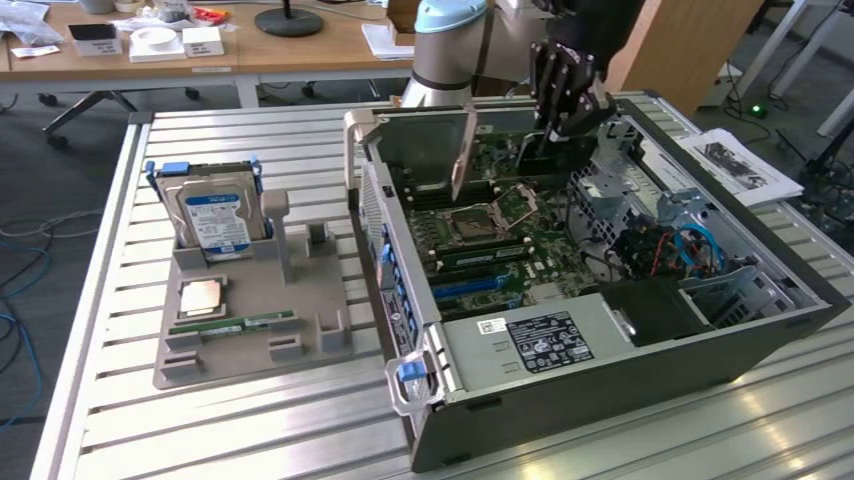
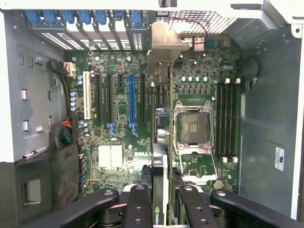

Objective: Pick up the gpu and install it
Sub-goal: 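Insert the gpu into the slot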

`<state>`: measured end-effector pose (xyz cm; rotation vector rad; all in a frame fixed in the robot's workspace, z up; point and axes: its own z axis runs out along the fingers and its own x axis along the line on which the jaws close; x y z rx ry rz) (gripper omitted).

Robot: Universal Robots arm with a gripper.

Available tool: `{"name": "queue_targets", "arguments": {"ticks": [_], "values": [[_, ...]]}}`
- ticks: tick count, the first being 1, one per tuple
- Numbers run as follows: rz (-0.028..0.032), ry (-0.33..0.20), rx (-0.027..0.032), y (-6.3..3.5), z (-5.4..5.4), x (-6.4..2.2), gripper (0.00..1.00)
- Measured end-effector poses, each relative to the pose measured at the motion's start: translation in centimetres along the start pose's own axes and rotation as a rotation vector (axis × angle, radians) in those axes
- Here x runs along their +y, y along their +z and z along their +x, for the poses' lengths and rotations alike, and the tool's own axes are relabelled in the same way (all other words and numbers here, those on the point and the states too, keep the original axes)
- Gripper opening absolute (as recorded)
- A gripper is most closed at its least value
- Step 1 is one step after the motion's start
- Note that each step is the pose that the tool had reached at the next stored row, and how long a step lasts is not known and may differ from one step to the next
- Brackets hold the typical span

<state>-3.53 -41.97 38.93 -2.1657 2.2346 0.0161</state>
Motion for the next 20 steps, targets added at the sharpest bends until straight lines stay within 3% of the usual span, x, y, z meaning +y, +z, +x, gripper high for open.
{"name": "queue_targets", "arguments": {"ticks": [15,20], "values": [[0.0005,0.000,-0.0002,2.53,0.1,0.26,0.27],[0.0004,0.000,0.0002,2.89,0.1,0.29,0.27]]}}
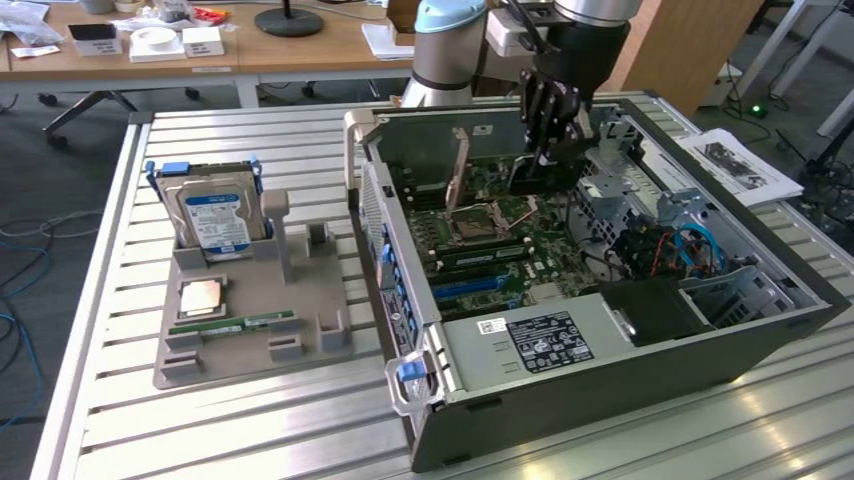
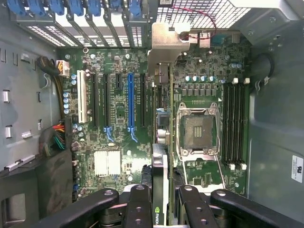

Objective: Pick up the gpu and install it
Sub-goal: 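Insert the gpu into the slot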

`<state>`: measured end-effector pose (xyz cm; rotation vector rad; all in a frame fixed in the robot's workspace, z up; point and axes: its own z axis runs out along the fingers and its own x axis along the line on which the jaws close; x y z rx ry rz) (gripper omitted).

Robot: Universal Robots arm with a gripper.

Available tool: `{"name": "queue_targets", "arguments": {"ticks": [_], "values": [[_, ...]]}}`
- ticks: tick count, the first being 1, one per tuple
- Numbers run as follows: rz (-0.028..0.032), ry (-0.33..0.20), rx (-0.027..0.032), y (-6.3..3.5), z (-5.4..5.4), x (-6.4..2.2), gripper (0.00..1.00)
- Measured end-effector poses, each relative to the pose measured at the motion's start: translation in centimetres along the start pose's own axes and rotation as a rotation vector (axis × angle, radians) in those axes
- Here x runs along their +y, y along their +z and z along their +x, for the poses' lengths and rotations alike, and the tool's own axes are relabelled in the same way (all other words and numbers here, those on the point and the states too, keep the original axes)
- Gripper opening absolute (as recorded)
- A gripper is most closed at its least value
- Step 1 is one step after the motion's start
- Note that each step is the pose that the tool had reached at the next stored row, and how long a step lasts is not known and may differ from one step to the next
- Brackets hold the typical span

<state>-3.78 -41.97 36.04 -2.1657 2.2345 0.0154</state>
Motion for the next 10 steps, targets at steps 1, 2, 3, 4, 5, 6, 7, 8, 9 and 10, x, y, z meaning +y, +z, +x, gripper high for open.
{"name": "queue_targets", "arguments": {"ticks": [1,2,3,4,5,6,7,8,9,10], "values": [[0.0000,0.000,0.0000,0.00,0.00,0.00,0.27],[0.0001,0.000,-0.0002,0.02,0.00,0.00,0.27],[0.0001,0.000,-0.0004,0.03,0.00,0.00,0.27],[0.0002,0.000,-0.0006,0.04,0.02,0.01,0.27],[0.0002,0.000,-0.0006,0.04,0.07,0.01,0.27],[0.0001,0.000,-0.0005,0.03,0.16,0.00,0.27],[0.0001,0.000,-0.0004,0.02,0.25,-0.01,0.27],[0.0002,0.000,-0.0004,0.02,0.34,-0.01,0.27],[0.0001,0.000,-0.0003,0.01,0.43,-0.01,0.27],[0.0001,0.000,-0.0004,0.01,0.52,-0.01,0.27]]}}
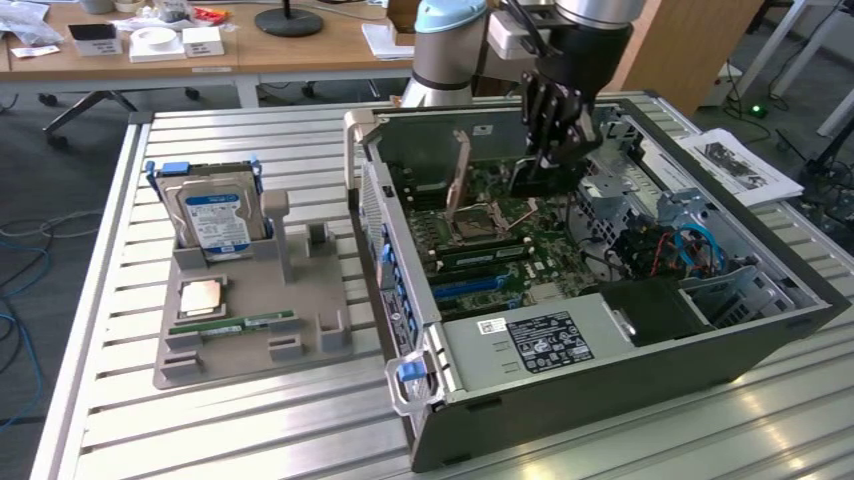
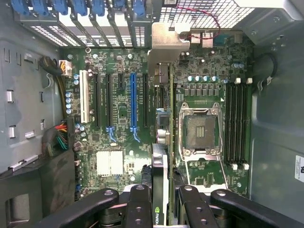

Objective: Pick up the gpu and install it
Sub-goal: 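Insert the gpu into the slot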

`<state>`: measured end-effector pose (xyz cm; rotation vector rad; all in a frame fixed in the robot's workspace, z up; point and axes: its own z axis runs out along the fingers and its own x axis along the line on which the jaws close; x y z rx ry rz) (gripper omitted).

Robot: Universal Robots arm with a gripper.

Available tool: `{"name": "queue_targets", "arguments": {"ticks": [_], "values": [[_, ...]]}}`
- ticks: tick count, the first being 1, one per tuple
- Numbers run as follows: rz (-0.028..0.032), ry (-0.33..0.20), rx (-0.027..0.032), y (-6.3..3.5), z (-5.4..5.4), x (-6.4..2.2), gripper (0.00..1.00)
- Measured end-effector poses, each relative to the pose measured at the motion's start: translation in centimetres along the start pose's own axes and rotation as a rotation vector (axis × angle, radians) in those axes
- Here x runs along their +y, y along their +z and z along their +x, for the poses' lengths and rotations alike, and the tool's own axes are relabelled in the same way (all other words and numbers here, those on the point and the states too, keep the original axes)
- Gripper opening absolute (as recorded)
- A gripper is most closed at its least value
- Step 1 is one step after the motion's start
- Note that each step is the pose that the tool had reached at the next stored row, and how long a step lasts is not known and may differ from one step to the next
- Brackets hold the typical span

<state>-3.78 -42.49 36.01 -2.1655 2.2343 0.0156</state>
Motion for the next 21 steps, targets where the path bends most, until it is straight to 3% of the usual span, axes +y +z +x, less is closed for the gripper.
{"name": "queue_targets", "arguments": {"ticks": [21], "values": [[0.0000,0.000,0.0001,0.52,0.39,0.00,0.27]]}}
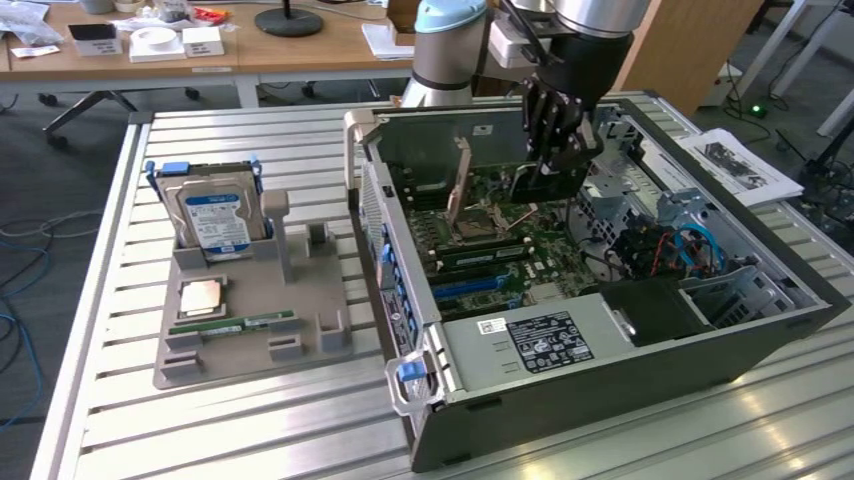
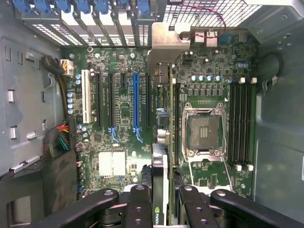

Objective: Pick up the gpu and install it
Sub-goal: 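Insert the gpu into the slot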

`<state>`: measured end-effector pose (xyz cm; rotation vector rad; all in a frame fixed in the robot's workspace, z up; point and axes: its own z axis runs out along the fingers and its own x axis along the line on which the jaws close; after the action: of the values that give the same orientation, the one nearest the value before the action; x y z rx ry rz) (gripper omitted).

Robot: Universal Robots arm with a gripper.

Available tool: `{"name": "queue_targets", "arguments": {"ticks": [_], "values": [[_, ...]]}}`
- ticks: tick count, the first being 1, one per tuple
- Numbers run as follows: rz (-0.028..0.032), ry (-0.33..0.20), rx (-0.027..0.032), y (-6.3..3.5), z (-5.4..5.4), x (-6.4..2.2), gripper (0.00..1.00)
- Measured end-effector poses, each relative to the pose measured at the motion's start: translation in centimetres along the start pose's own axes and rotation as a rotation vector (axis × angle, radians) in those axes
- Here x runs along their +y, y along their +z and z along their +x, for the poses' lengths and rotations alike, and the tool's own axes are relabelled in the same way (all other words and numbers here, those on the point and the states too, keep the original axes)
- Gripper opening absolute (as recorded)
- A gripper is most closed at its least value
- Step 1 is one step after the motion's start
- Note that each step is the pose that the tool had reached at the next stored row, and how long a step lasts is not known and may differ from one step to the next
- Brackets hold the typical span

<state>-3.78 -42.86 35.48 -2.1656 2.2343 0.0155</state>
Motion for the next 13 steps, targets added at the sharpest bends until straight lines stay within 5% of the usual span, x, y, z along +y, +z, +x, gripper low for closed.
{"name": "queue_targets", "arguments": {"ticks": [13], "values": [[-0.0001,0.000,0.0002,0.66,0.02,0.04,0.27]]}}
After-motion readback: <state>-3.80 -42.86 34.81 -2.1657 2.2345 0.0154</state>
